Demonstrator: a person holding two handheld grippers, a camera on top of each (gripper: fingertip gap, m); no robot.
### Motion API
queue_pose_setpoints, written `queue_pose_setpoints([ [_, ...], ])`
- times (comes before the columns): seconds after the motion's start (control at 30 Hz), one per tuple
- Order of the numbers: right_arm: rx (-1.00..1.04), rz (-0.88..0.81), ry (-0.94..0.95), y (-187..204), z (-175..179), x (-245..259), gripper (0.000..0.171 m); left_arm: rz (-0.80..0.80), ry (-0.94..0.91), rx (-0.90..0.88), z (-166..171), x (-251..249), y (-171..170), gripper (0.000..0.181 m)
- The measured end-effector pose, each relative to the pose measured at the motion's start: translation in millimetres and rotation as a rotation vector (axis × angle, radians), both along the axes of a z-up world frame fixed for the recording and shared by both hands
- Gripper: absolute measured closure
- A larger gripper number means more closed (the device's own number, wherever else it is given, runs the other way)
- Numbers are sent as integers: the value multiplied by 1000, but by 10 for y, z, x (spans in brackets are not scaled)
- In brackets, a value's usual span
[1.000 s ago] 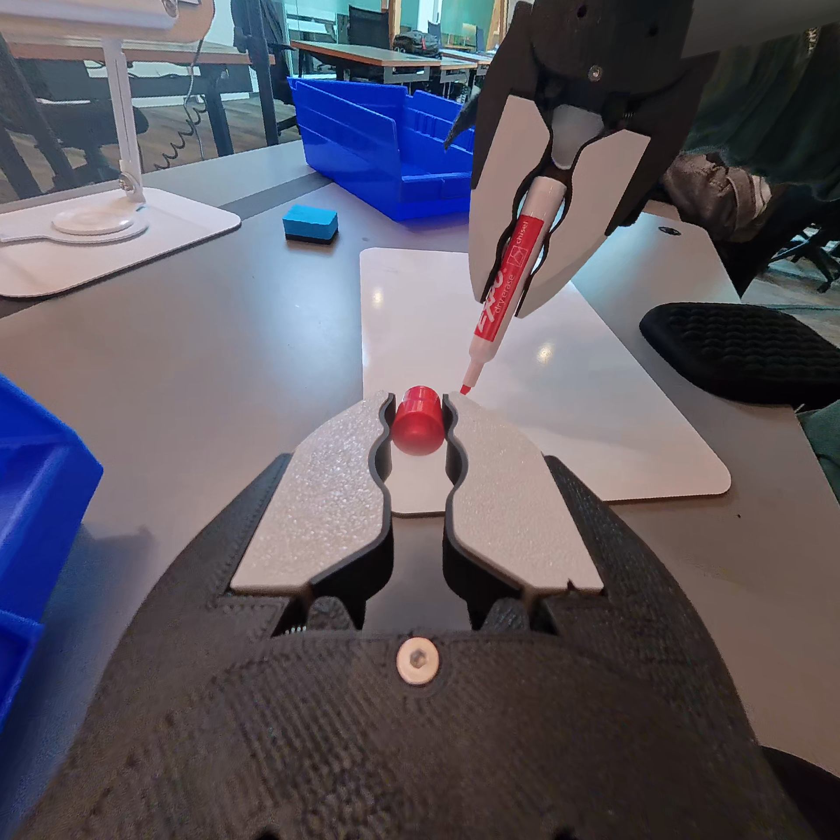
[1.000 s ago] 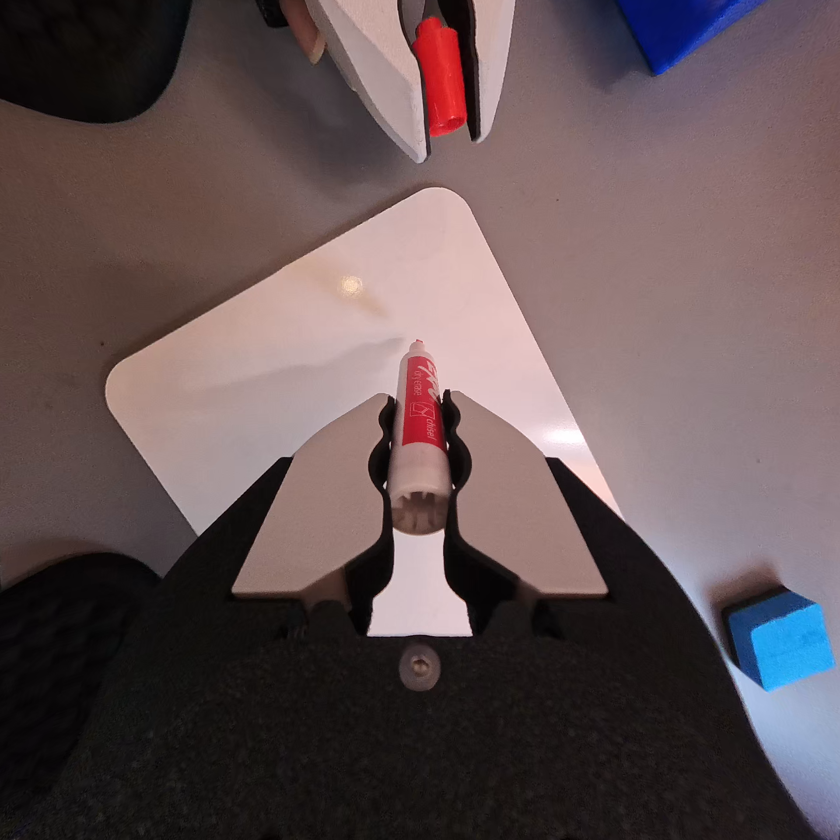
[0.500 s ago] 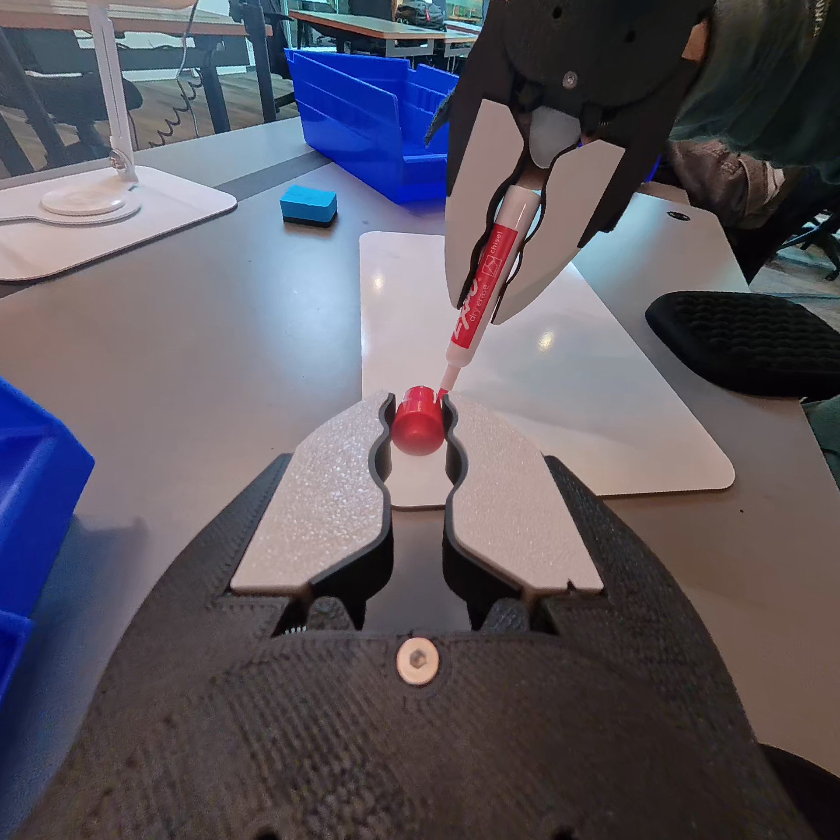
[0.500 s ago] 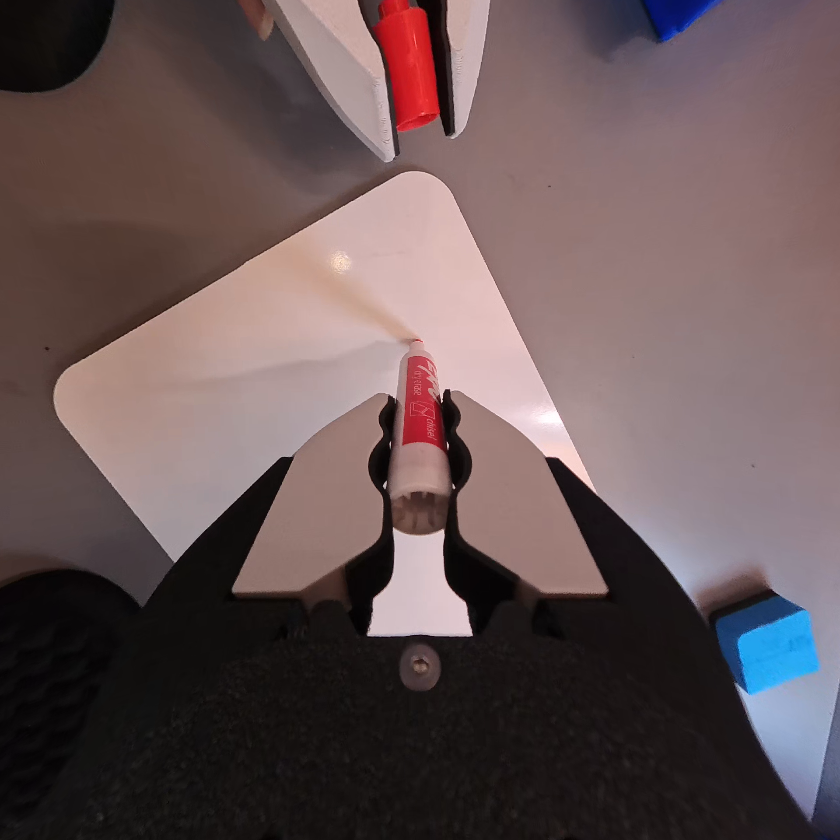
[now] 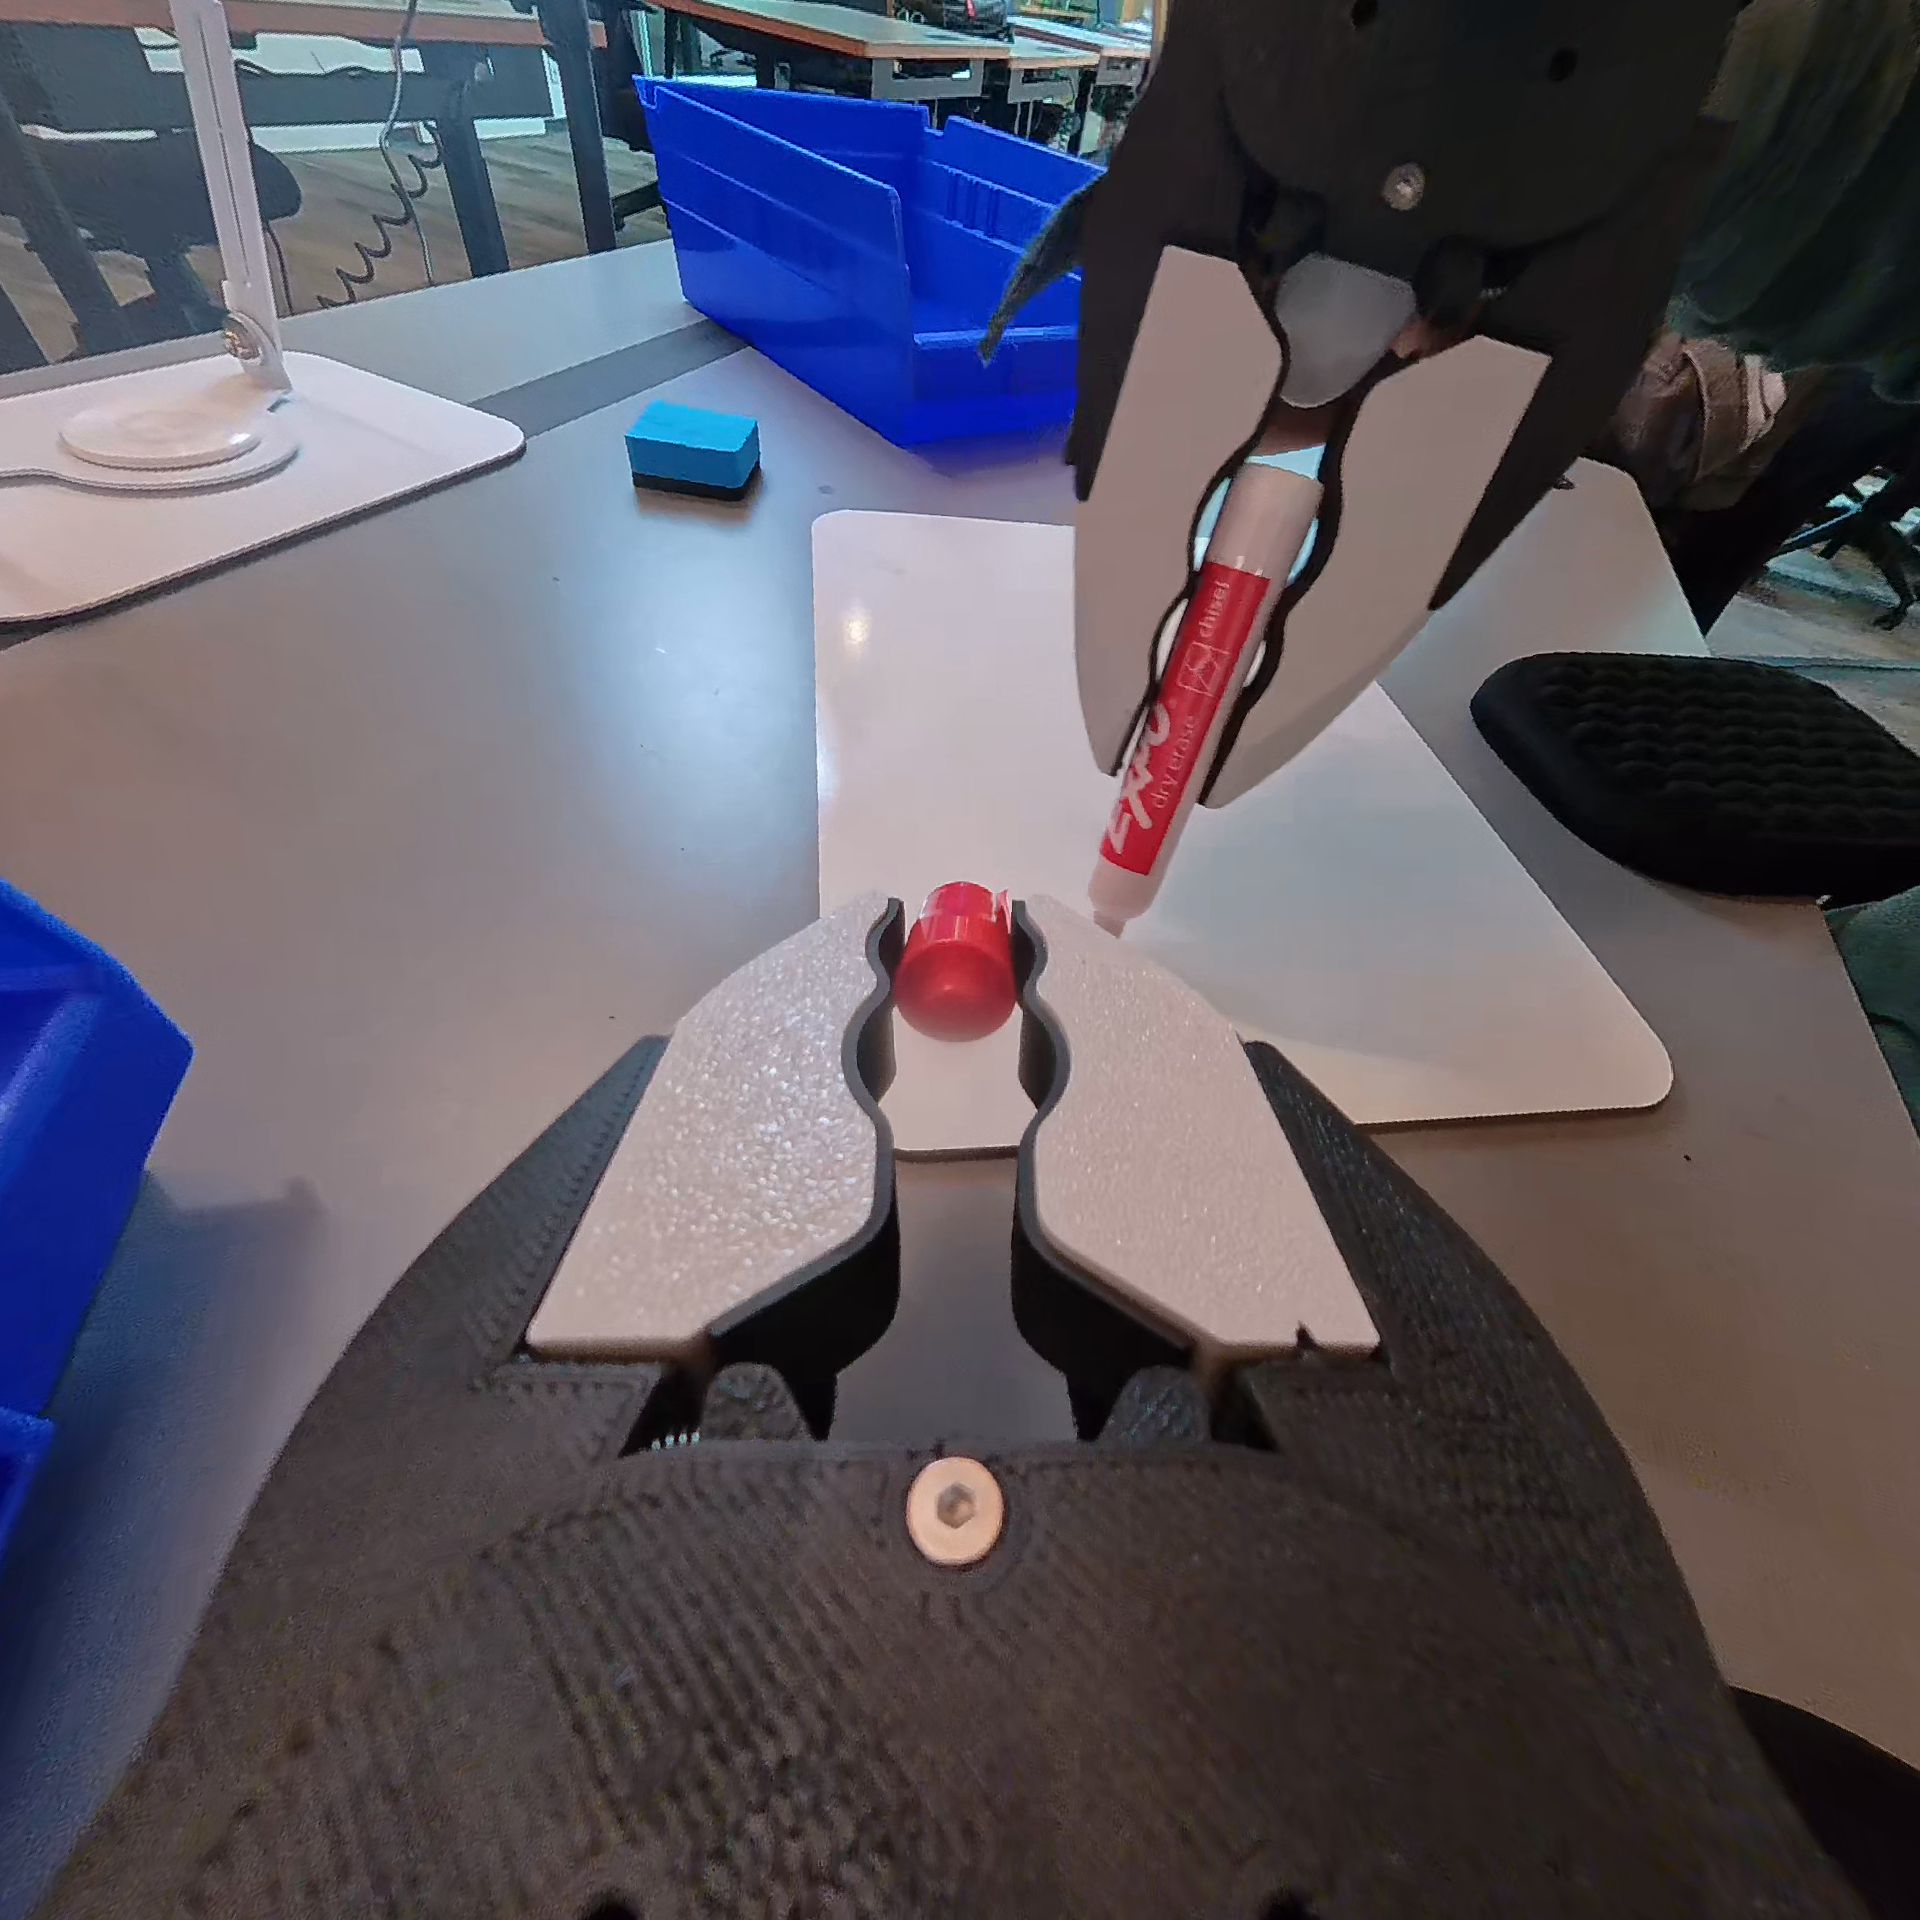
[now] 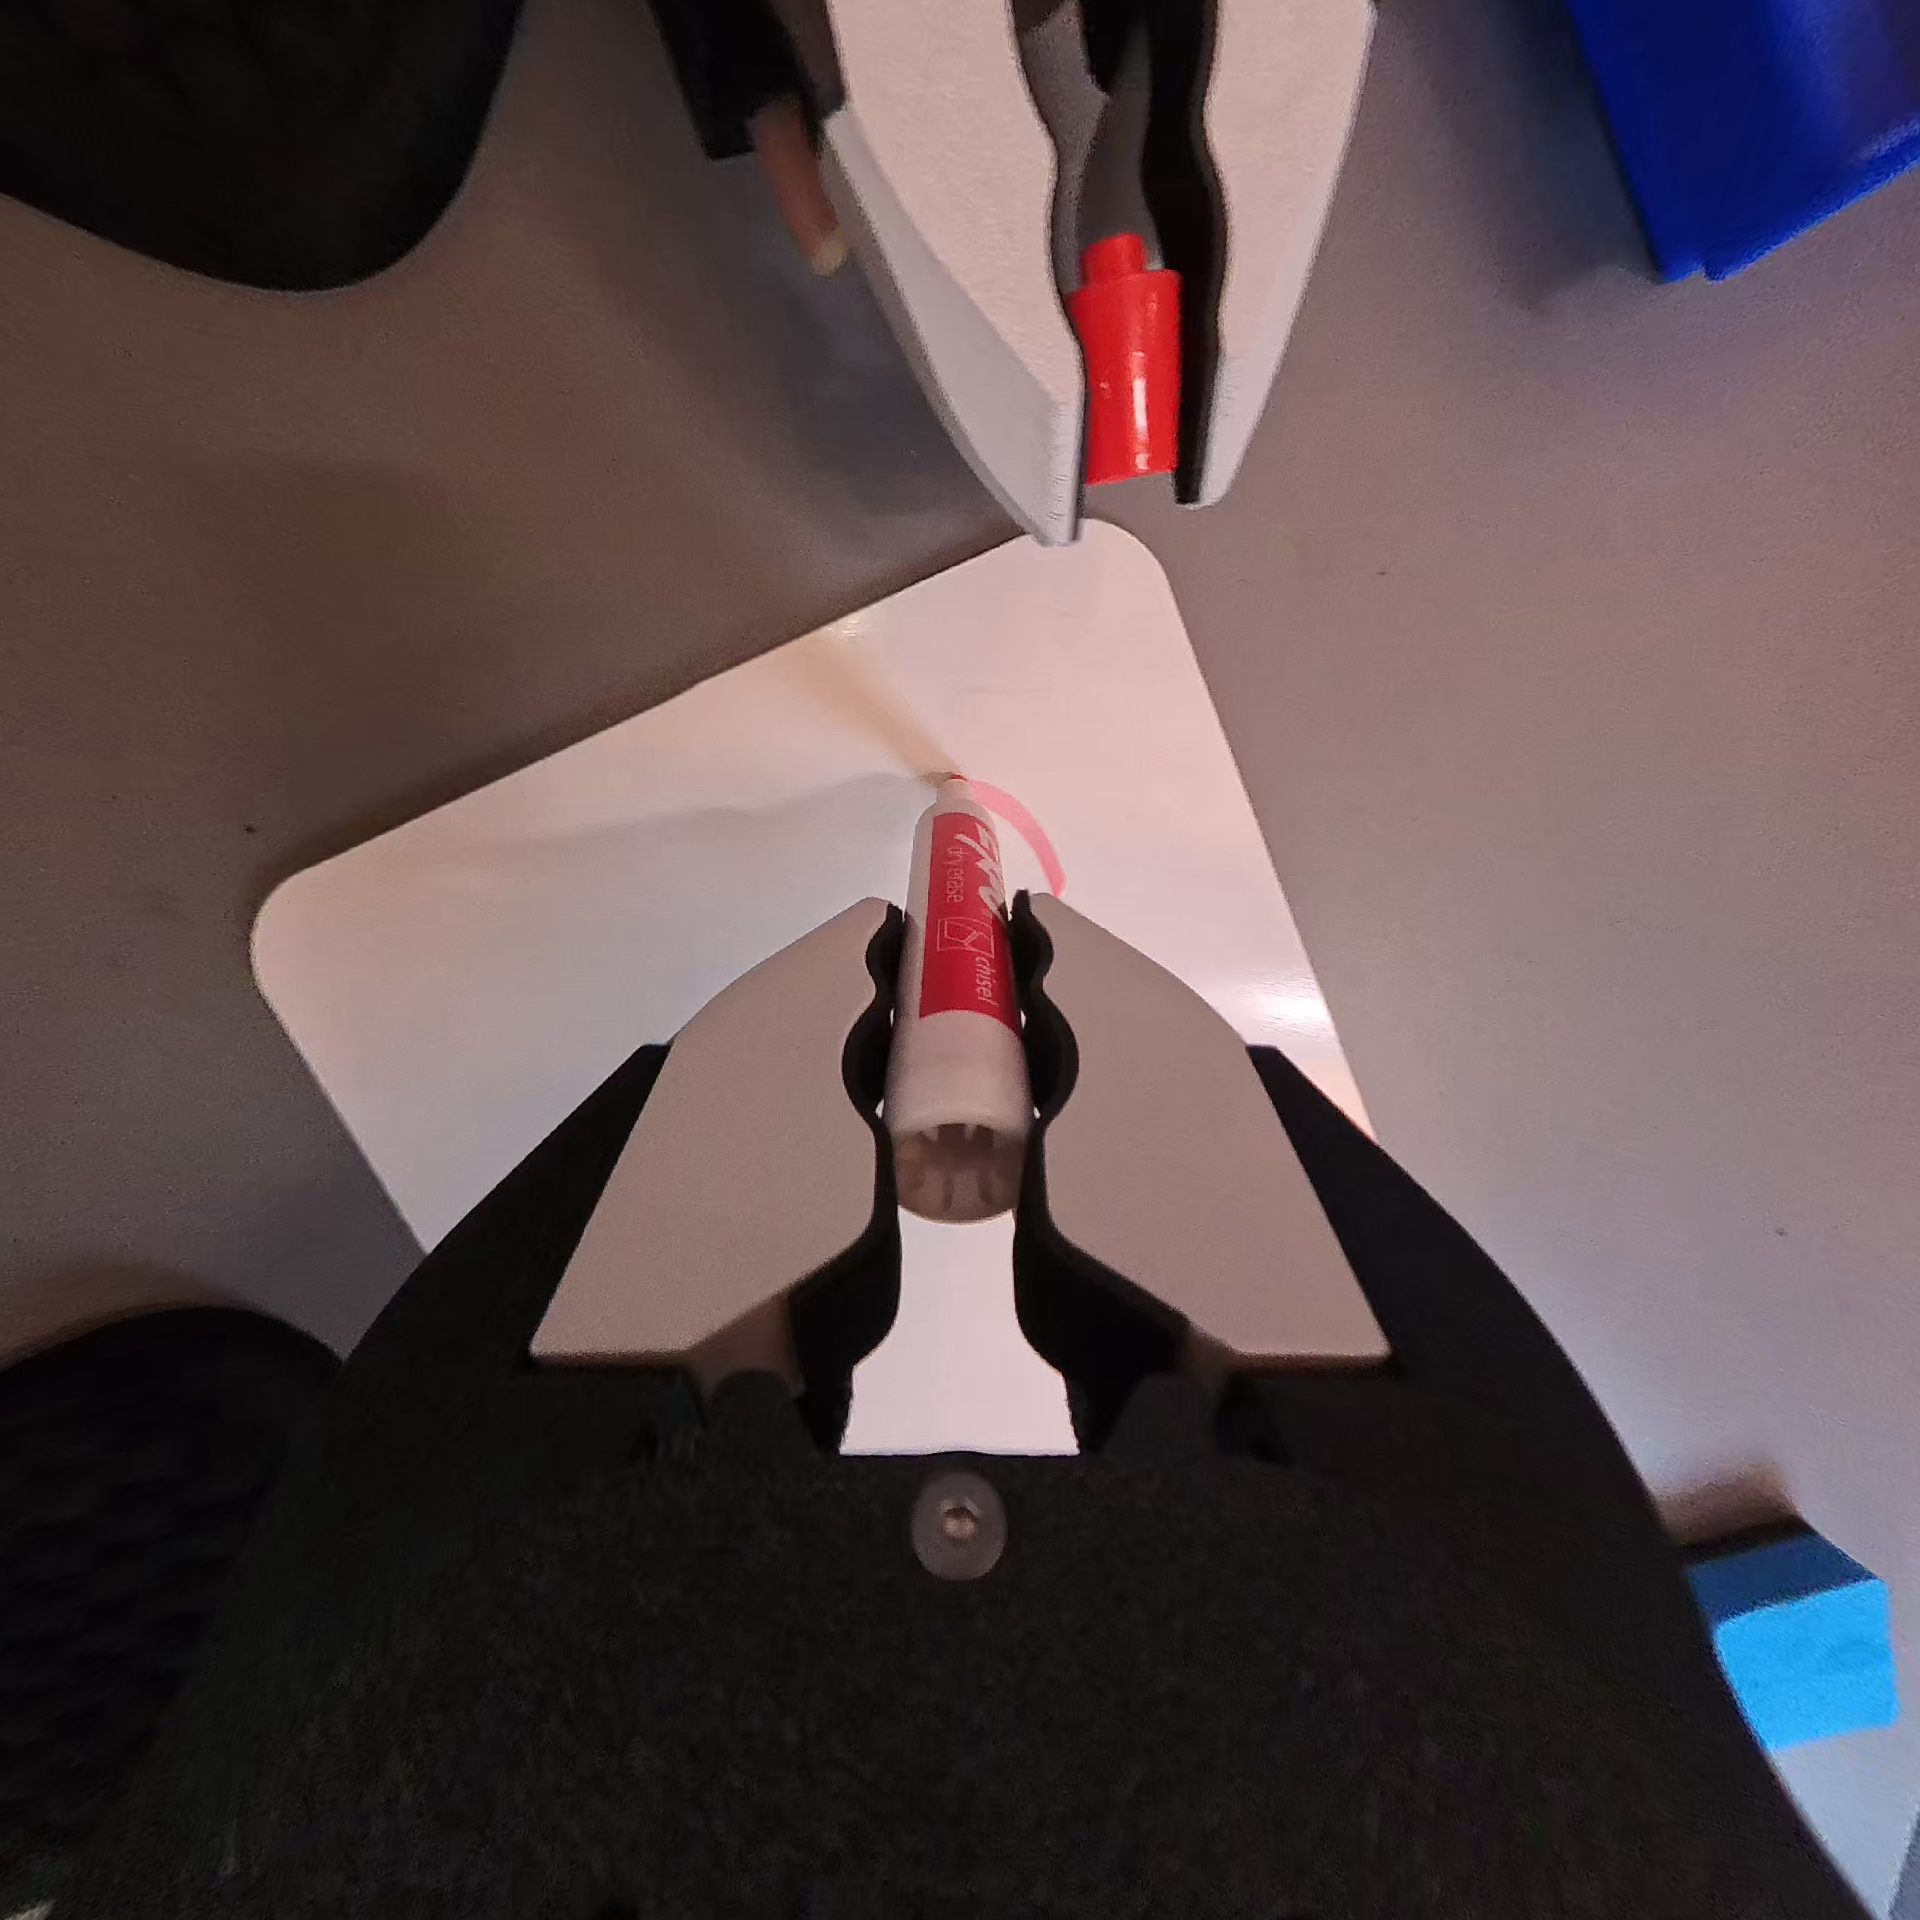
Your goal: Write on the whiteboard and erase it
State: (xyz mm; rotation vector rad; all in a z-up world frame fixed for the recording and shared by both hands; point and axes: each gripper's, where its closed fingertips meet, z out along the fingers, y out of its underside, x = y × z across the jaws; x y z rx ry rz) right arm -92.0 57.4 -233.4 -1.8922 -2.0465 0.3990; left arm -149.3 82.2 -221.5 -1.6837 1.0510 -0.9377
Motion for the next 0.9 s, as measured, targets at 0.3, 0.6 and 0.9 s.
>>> queue_pose_setpoints([
  [0.3, -40, 2, -58, -346, 15, 301, 151, -3, 2, -11, -18, 2, 0, 162],
  [0.6, 21, -148, -108, -53, 24, 830, 151, 2, -1, -16, -25, -1, 9, 162],
  [0.9, 58, -128, -57, 310, 11, 537, 151, -2, 2, -18, -29, 1, 3, 162],
])
